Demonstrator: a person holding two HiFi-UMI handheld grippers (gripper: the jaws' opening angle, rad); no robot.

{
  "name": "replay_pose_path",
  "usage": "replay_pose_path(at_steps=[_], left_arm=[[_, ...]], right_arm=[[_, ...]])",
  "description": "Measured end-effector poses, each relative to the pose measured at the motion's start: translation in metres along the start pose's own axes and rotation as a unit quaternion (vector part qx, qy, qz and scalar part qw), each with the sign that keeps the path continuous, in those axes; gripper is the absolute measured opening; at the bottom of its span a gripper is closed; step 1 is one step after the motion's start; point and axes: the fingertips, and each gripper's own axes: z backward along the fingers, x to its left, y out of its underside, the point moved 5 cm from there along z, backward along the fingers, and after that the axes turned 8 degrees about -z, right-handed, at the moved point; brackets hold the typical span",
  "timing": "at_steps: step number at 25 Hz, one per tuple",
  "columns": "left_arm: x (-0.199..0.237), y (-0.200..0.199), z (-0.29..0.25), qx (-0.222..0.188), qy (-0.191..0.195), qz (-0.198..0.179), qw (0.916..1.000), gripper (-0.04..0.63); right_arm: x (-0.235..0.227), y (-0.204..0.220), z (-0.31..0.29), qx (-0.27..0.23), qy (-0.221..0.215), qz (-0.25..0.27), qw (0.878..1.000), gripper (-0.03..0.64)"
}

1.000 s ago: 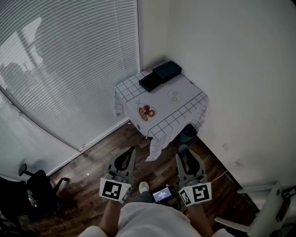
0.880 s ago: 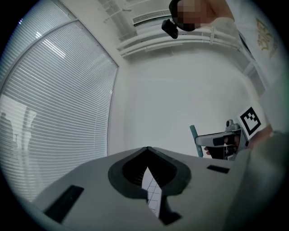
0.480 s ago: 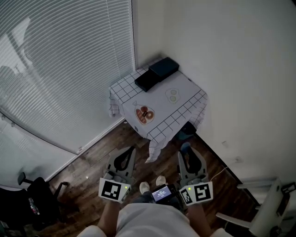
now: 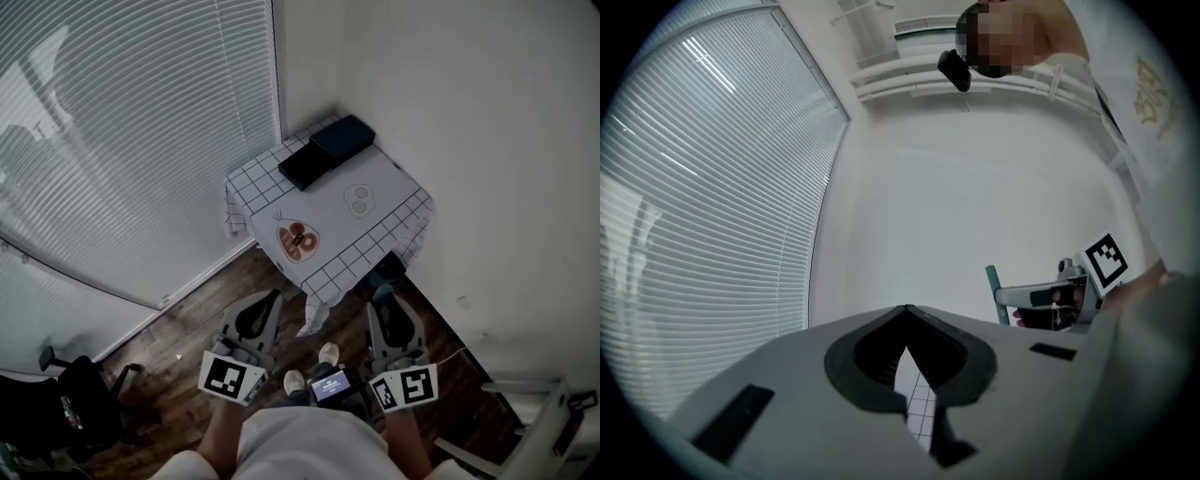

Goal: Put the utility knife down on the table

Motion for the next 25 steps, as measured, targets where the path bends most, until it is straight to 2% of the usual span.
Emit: replay_pose_path(at_steps=[3,6,13,17,25], left_arm=[[0.008,0.006,-0.017,-0.002,-0.008,0.008,0.9999,0.008],[0.013,0.012,-0.038,-0.011,0.004,0.033,0.9994,0.008],[0.017,0.016,-0.083,-0.006,-0.022,-0.032,0.9992,0.008],[0.02,0.013,-0.098,-0.006,-0.039,-0.038,0.9985,0.008],[0.039,0.011,-0.124,-0.002,-0.057,-0.046,0.9974,0.008]], right_arm=[[-0.015,0.0,-0.015,0.005,0.002,0.0,1.0,0.141],[-0.033,-0.006,-0.029,0.005,-0.001,0.0,1.0,0.141],[-0.076,-0.013,-0.065,0.001,-0.012,0.0,1.0,0.141],[-0.091,-0.015,-0.078,0.001,-0.024,0.001,1.0,0.141],[-0.105,-0.011,-0.103,0.017,-0.02,-0.001,1.0,0.141]])
